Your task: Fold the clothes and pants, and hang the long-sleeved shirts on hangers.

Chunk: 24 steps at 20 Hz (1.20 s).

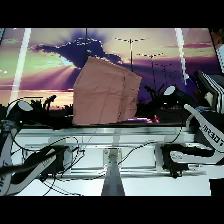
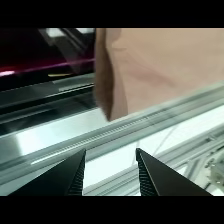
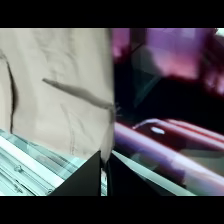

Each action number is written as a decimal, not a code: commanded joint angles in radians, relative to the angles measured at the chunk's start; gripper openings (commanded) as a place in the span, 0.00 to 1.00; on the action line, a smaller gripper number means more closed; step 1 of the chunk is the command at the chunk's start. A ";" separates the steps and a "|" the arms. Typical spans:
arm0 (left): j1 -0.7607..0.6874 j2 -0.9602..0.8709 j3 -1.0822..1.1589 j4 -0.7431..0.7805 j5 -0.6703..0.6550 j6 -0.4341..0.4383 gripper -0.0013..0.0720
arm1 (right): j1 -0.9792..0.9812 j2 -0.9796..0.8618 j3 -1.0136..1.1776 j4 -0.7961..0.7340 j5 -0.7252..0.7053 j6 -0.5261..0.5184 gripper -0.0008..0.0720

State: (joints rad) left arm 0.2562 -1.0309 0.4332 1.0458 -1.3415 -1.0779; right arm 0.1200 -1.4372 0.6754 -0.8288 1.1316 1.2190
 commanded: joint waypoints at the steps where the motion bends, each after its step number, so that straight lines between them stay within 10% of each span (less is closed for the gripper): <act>1: 0.003 -0.090 -0.006 -0.121 0.038 0.086 0.59 | 0.002 -0.003 0.012 0.035 0.021 -0.075 0.04; 3: 0.003 -0.105 -0.005 -0.120 0.125 0.084 0.75 | 0.001 0.012 0.021 0.035 0.015 -0.089 0.04; 7: 0.003 -0.107 -0.005 -0.129 0.230 0.084 0.74 | 0.001 0.044 0.021 0.040 -0.021 -0.089 0.04; 11: -0.014 -0.173 -0.005 -0.185 0.217 0.085 0.56 | 0.002 0.047 0.021 0.043 -0.028 -0.089 0.04; 14: -0.025 -0.212 -0.003 -0.307 0.216 0.181 0.04 | 0.002 0.048 0.021 0.044 -0.029 -0.089 0.04; 24: -0.024 0.018 0.502 -0.412 0.172 0.203 0.04 | 0.002 0.303 0.343 0.035 -0.042 -0.140 0.04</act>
State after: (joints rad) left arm 0.2321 -1.0950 0.7727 0.6704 -1.1591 -0.8742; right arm 0.1211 -1.2217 0.8951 -0.7887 1.1057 1.0992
